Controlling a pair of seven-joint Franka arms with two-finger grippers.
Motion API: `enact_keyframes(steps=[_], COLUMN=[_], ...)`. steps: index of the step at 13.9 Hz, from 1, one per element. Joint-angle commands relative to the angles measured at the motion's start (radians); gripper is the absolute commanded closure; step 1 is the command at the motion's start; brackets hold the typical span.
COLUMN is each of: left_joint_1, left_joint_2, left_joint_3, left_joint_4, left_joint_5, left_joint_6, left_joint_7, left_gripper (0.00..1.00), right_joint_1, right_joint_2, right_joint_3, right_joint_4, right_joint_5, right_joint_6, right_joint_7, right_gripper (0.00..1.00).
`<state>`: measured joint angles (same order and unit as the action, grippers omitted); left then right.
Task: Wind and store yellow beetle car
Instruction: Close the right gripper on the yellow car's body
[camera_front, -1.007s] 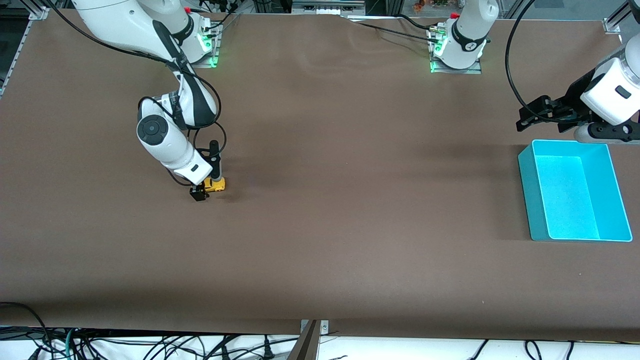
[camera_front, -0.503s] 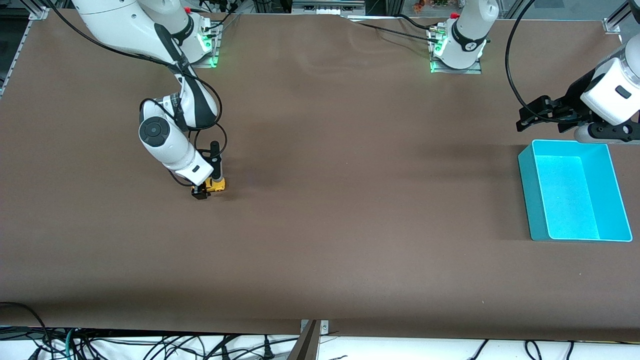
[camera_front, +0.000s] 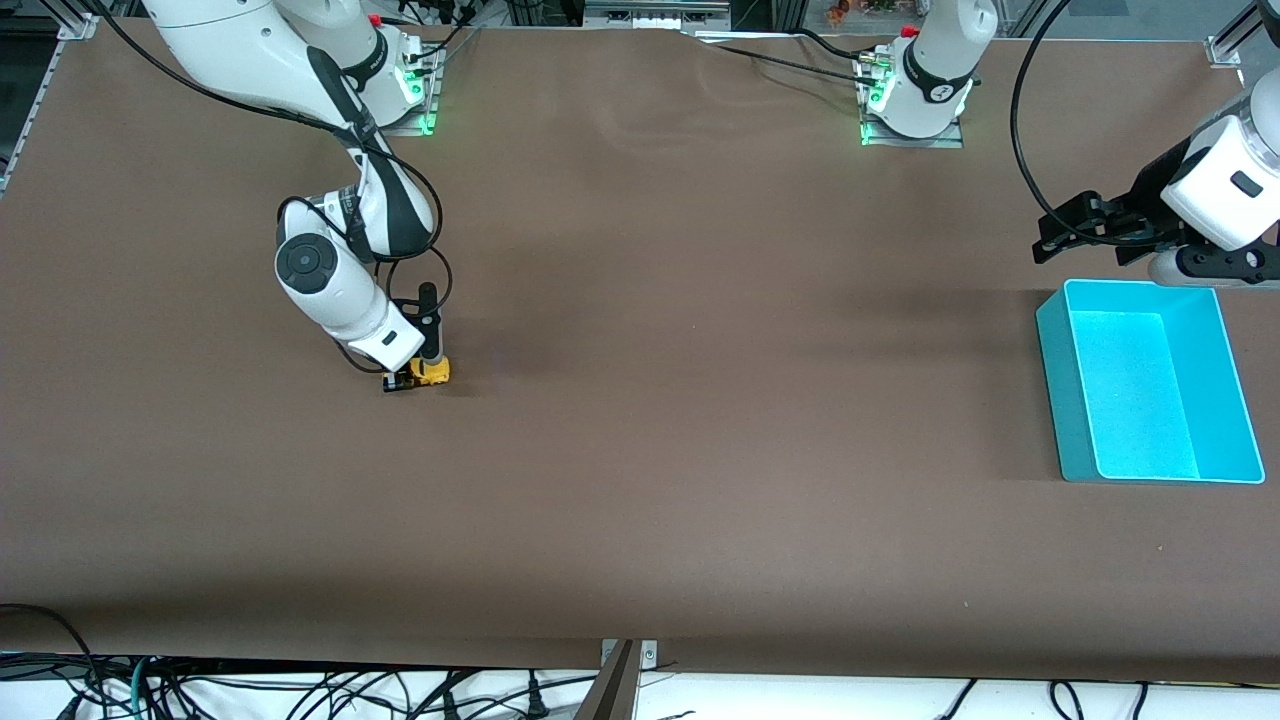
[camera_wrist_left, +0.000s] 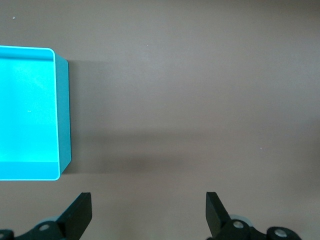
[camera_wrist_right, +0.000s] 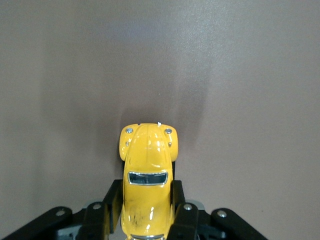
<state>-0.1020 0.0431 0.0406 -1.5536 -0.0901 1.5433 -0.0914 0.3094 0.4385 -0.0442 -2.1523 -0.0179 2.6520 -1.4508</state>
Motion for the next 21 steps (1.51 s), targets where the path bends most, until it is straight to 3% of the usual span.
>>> enact_keyframes(steps=[1, 10, 17, 21], left_joint_1=[0.004, 0.004, 0.004, 0.004], left_joint_2=[-0.02, -0.02, -0.02, -0.02], left_joint_3=[-0.002, -0.002, -0.002, -0.002], left_joint_4=[-0.023, -0.022, -0.022, -0.022], left_joint_5=[0.003, 0.003, 0.003, 0.003], left_joint_6=[0.015, 0.015, 0.015, 0.015], left_joint_7=[-0.01, -0.01, -0.01, -0.008], left_gripper=[0.0, 0.0, 0.0, 0.0], right_joint_1=[-0.001, -0.016, -0.141, -0.145], right_joint_2=[-0.007, 0.0, 0.0, -0.003], right_joint_3=[0.0, -0.006, -0.006, -0.051], right_joint_4=[-0.009, -0.001, -0.003, -0.011], right_joint_5=[0.0, -0.002, -0.007, -0.004], right_joint_6=[-0.042, -0.104, -0.185, -0.199], right_joint_7=[0.021, 0.041, -0.085, -0.068], right_gripper=[0.98, 0.98, 0.98, 0.98])
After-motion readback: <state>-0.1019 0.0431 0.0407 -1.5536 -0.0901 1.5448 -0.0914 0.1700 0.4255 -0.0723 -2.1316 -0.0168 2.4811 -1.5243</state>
